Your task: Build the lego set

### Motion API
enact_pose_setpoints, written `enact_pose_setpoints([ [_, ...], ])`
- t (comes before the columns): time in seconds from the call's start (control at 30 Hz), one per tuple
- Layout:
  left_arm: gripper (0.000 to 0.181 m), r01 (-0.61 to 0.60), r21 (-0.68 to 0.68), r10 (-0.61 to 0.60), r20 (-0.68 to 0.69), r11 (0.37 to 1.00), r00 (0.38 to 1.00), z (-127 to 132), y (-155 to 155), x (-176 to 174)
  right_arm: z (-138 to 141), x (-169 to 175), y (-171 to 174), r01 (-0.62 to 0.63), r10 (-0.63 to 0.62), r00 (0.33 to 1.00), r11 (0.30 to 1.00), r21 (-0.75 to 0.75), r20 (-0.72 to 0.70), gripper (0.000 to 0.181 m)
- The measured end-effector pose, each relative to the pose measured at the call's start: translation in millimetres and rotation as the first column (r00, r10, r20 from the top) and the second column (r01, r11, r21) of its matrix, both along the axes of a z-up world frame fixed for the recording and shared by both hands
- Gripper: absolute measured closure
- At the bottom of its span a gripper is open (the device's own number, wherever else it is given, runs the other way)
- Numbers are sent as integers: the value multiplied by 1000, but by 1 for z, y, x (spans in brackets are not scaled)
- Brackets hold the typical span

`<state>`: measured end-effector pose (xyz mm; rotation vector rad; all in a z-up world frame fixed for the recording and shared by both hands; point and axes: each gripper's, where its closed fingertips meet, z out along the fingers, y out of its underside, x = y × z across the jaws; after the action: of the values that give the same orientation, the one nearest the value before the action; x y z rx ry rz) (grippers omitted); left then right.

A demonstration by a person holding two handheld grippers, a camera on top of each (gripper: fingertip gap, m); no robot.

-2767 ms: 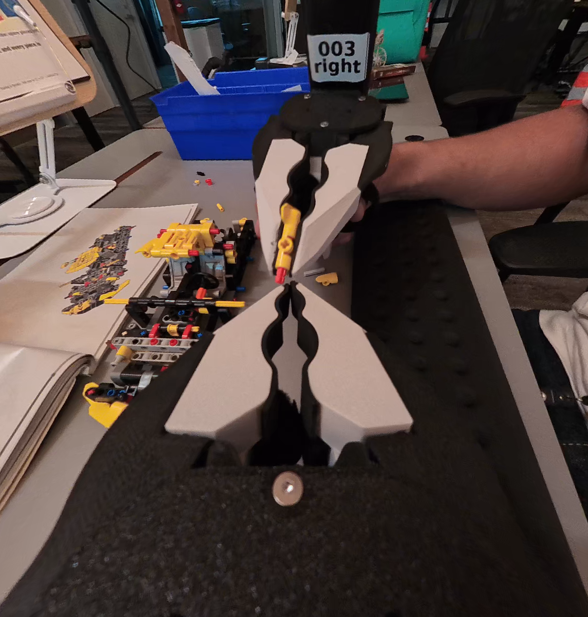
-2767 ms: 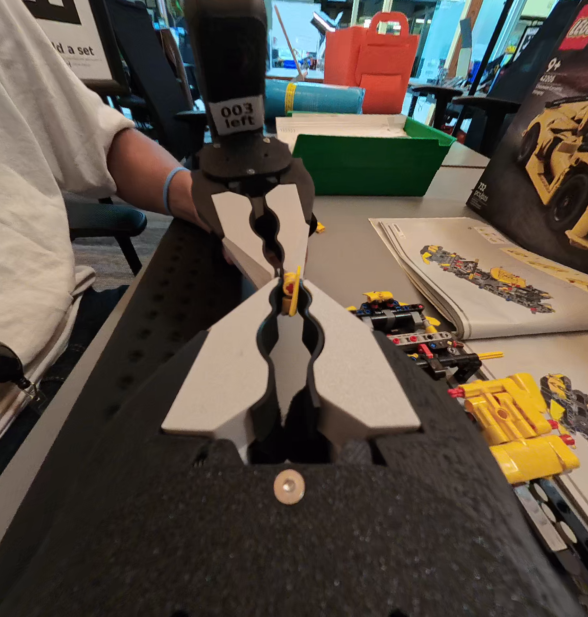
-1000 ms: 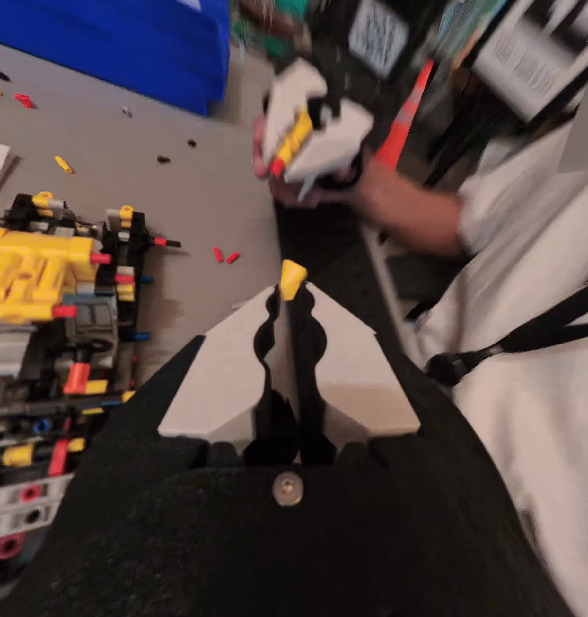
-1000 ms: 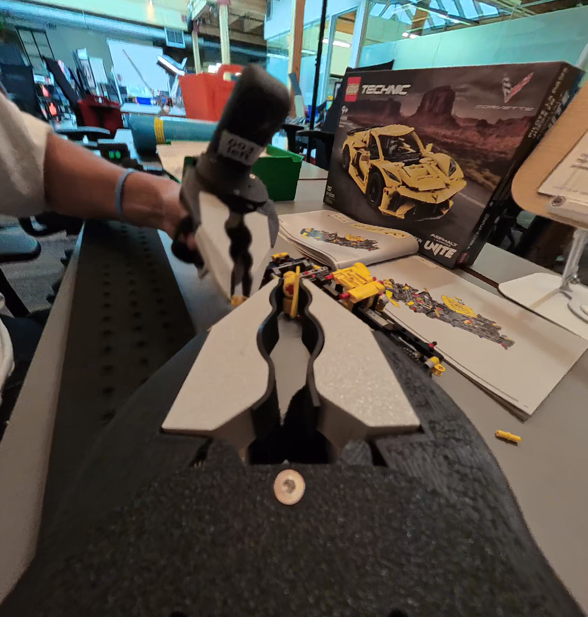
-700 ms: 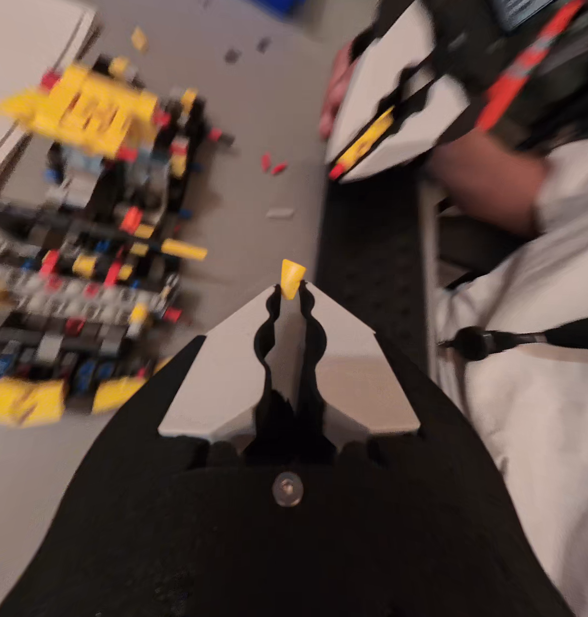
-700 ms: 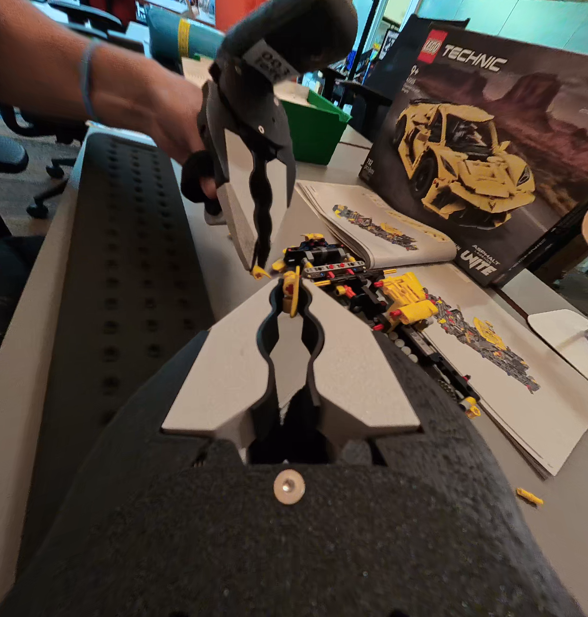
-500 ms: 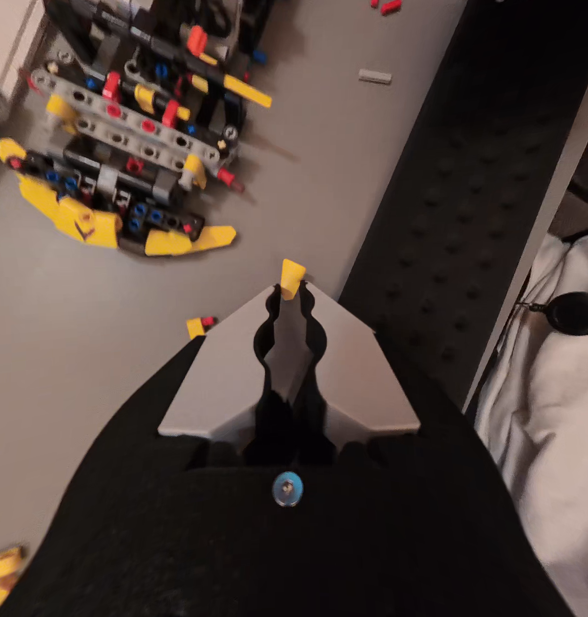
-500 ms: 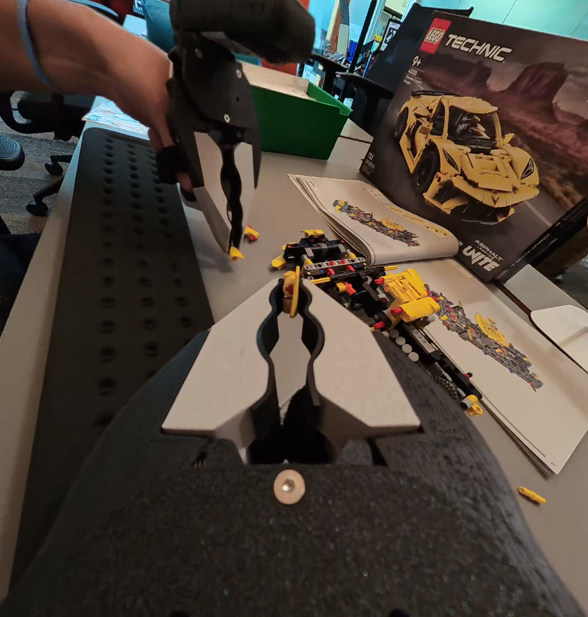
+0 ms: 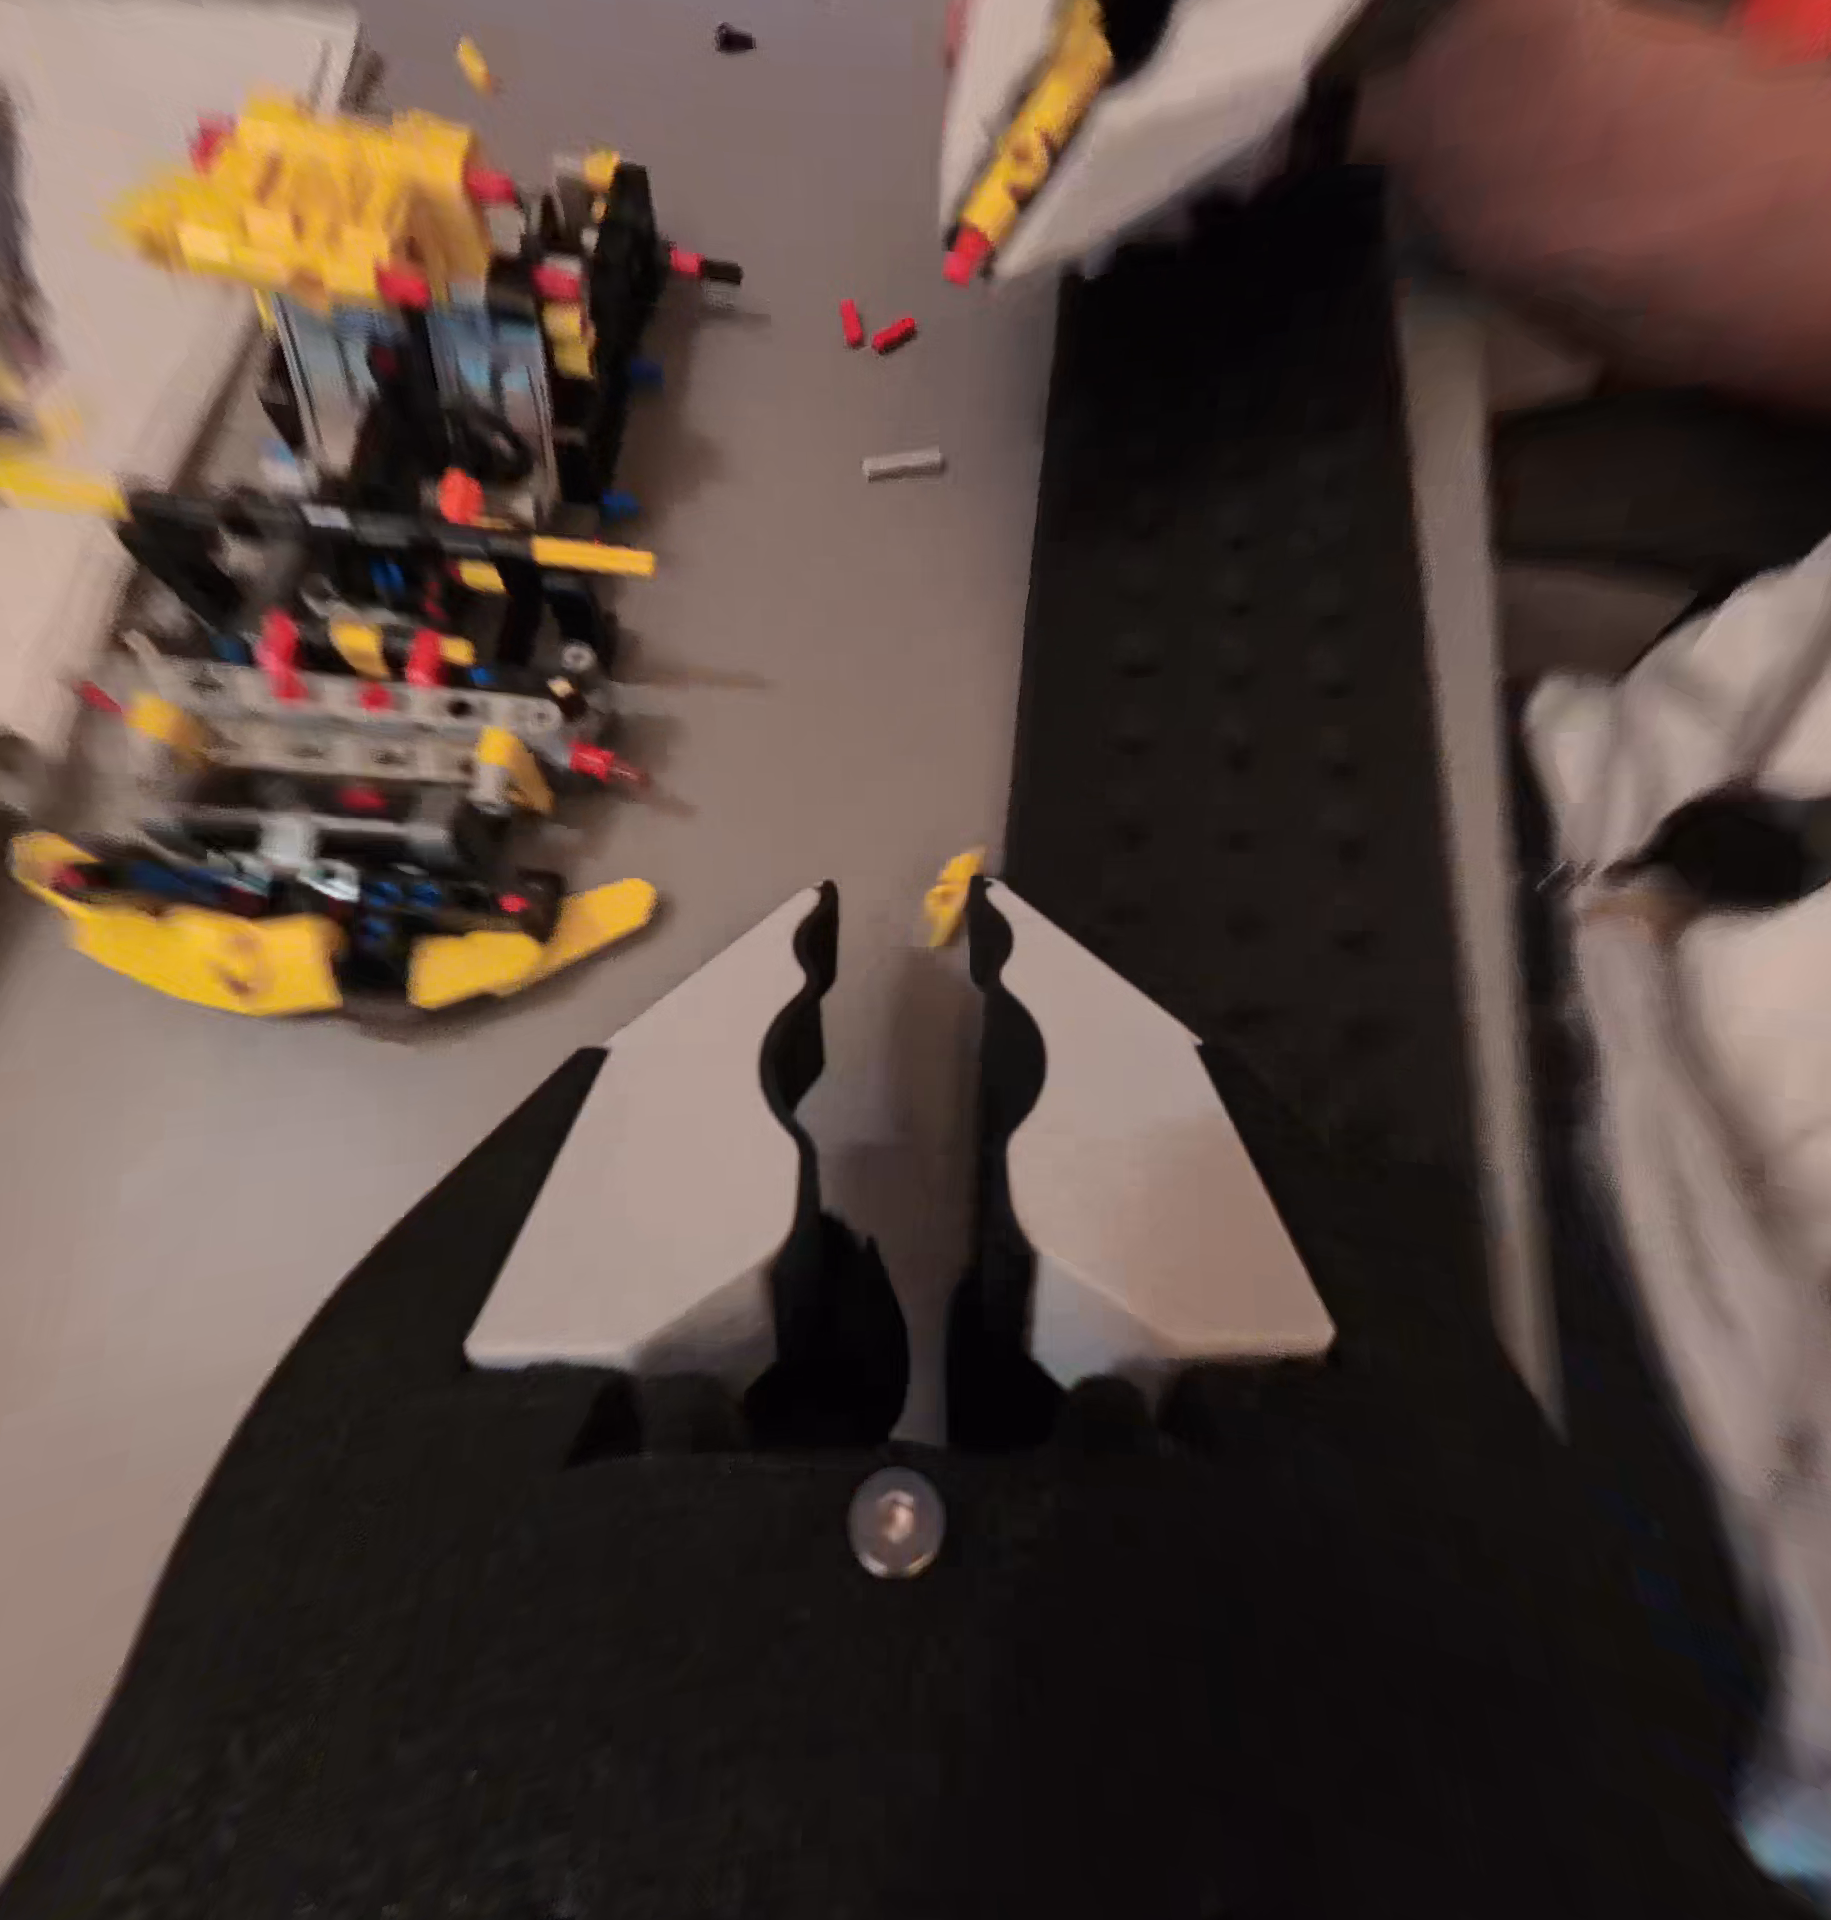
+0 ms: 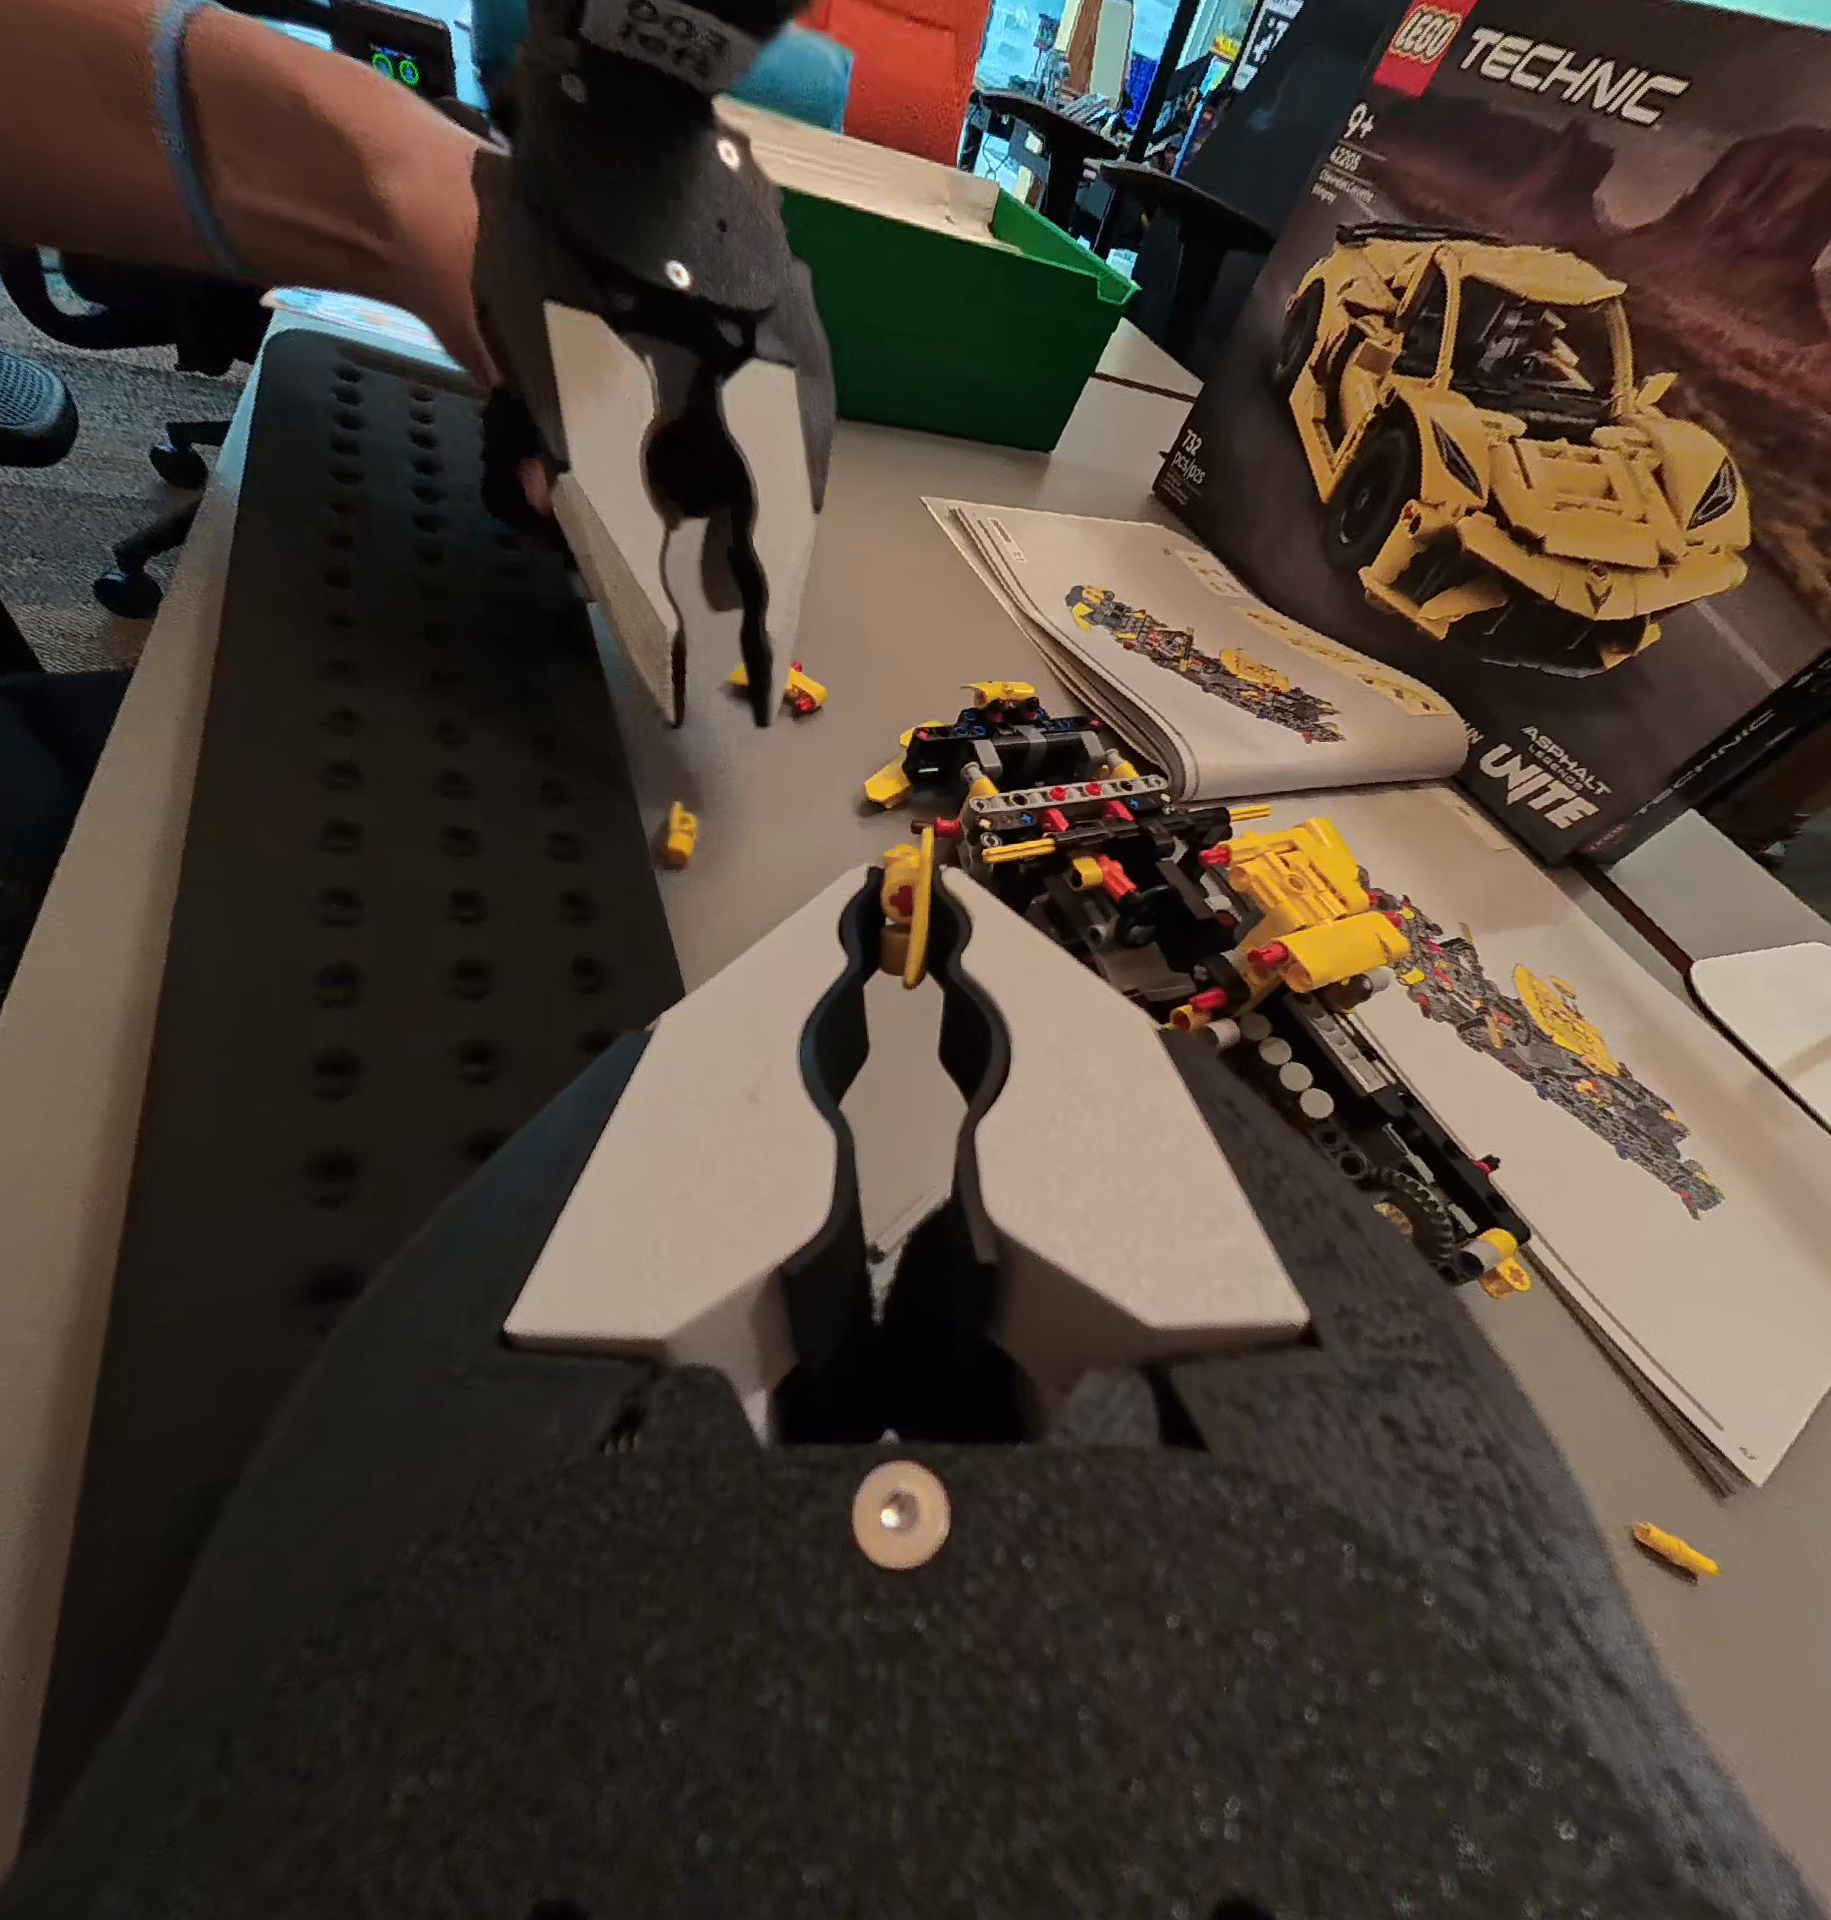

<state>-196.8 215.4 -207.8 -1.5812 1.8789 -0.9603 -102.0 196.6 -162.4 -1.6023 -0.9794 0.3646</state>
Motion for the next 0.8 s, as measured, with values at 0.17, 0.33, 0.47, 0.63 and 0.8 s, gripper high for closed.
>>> enact_pose_setpoints([
  [0.17, 157, 283, 358, -271, -86, 890, 959, -21, 8, -2, -4, -1, 1, -4, 4, 1000, 1000, -23, 10, 175],
  [0.33, 156, 448, 328, -444, -91, 832, 891, -12, -4, 4, -2, 1, 1, -1, 1, 1000, 1000, -21, -6, 175],
  [0.47, 157, 633, 444, -598, -238, 634, 766, -19, -17, 2, -2, 1, 2, -5, 4, 1000, 999, -46, -22, 175],
  [0.63, 159, 770, 250, -697, -327, 588, 638, -20, -23, 8, 0, 2, 2, -12, 10, 999, 999, -51, -41, 175],
  [0.8, 159, 836, 187, -745, -385, 516, 545, -29, -22, 9, 0, 2, 1, -18, 15, 999, 998, -54, -49, 175],
])
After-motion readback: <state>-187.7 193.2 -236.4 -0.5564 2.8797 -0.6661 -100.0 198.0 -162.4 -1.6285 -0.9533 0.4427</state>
